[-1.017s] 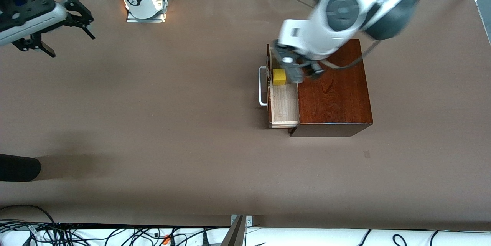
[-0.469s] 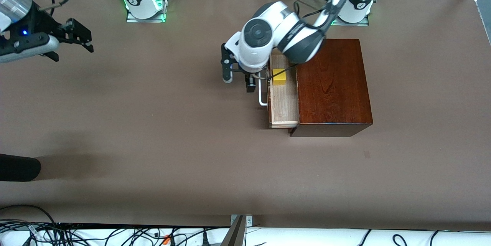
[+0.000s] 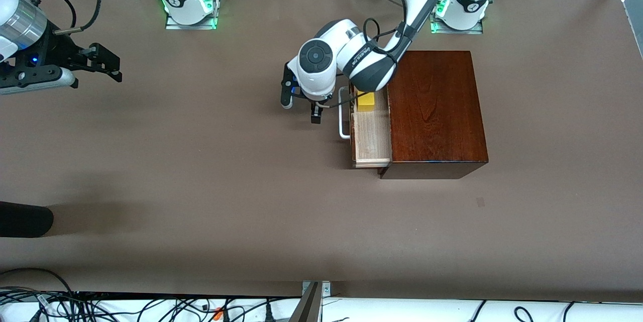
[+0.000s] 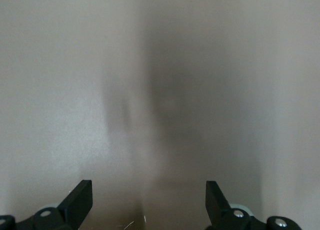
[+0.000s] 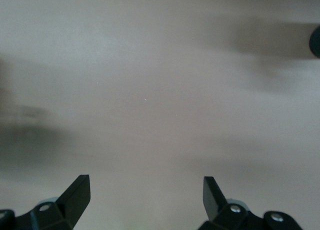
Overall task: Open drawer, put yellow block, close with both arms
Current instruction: 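Push the drawer front into the box with the left gripper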
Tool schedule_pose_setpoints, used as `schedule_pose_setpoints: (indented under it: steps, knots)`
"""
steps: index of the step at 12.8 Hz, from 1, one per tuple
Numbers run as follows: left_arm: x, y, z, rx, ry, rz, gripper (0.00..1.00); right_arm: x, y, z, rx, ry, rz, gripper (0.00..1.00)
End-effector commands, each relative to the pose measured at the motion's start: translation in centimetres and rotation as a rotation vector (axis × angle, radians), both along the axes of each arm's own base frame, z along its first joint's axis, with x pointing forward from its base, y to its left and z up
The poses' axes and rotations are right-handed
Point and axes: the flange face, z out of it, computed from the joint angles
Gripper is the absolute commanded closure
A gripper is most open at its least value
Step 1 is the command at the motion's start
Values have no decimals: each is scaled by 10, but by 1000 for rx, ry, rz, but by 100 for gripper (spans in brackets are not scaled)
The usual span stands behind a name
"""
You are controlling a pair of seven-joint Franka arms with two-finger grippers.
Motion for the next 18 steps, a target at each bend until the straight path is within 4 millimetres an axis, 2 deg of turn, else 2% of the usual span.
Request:
schedule_pose_setpoints:
  steps: [1,4,8,9,14,18]
  knots:
    - [24,31,-3,32,29,-42,0,-3,3,4,-3,-4,-73,0]
    - [28,46,-1,105,43,-69,0,-2,3,10,2,-15,-83,0]
    - [33,69,-2,209,69,-89,0,-1,-4,30,-3,-56,-86,0]
    - [33,73,-3,228,82,-90,0,0,-3,28,-2,-55,-89,0]
    - [56,105,-5,236,101,-81,0,-1,3,30,-1,-56,-77,0]
    - [60,113,-4,241,112,-74,0,1,-2,26,-1,-50,-89,0]
